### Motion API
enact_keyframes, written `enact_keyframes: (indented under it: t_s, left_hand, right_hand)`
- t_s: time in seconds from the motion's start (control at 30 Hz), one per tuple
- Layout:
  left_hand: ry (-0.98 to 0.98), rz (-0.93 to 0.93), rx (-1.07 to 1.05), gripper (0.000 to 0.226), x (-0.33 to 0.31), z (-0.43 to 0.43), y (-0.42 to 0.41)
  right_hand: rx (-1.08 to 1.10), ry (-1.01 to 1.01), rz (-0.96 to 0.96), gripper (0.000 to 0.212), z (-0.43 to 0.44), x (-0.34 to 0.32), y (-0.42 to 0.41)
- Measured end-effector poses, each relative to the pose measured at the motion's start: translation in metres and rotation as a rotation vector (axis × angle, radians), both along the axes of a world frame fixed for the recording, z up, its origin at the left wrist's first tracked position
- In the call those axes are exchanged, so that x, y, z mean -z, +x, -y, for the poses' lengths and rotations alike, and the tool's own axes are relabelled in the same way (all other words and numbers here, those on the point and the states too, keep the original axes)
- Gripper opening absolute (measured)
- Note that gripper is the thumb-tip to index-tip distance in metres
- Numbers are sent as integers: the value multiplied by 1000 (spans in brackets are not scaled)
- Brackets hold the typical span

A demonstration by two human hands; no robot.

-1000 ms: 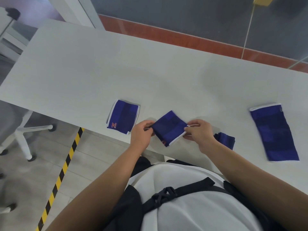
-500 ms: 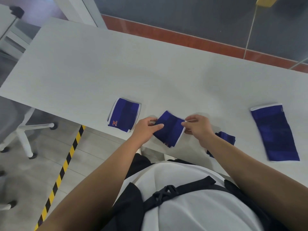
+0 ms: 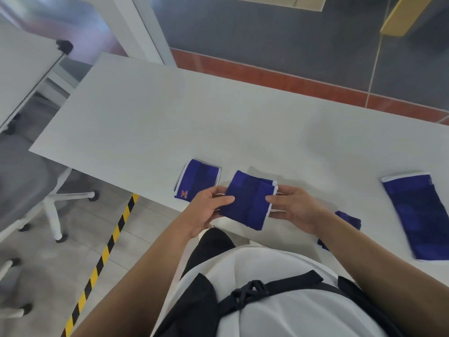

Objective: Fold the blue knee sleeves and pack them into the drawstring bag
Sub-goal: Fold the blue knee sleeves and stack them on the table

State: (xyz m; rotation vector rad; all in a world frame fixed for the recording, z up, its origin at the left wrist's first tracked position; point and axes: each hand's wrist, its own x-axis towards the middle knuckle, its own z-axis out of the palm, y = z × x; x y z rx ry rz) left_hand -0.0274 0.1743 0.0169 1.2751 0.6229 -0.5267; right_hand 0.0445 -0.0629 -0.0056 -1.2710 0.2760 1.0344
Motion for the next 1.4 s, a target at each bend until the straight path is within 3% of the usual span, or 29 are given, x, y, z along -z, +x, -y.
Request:
enact_keyframes:
  t_s: [0.17,0.33,0.5,0.6,0.8,1.2,1.4]
  left_hand:
    - [112,95,-42,36,-10,-25,8]
    - [187,180,-46,38,-7,-58,11]
    - [490,213,222,24,-1,-99,18]
    - [450,212,290,30,1,-123,24]
    - [559,259,401,43,18,-152,45]
    - [643,413,609,41,37,-163,43]
    - [660,445,541,42,38,-167,49]
  right_hand:
    - [-25,54,28,32,-36,-13,7]
    - [51,-47,0,26,-80,-15,8]
    - [134,-134,-17,27,-128,-12,1]
    - [200,-193,-15,32,-152,-8,0]
    - [315,-445,54,20,-189,3,4]
    - [404,-676,97,18,-204,16,-19]
    - [404,-723,190,17,-210,13,-15]
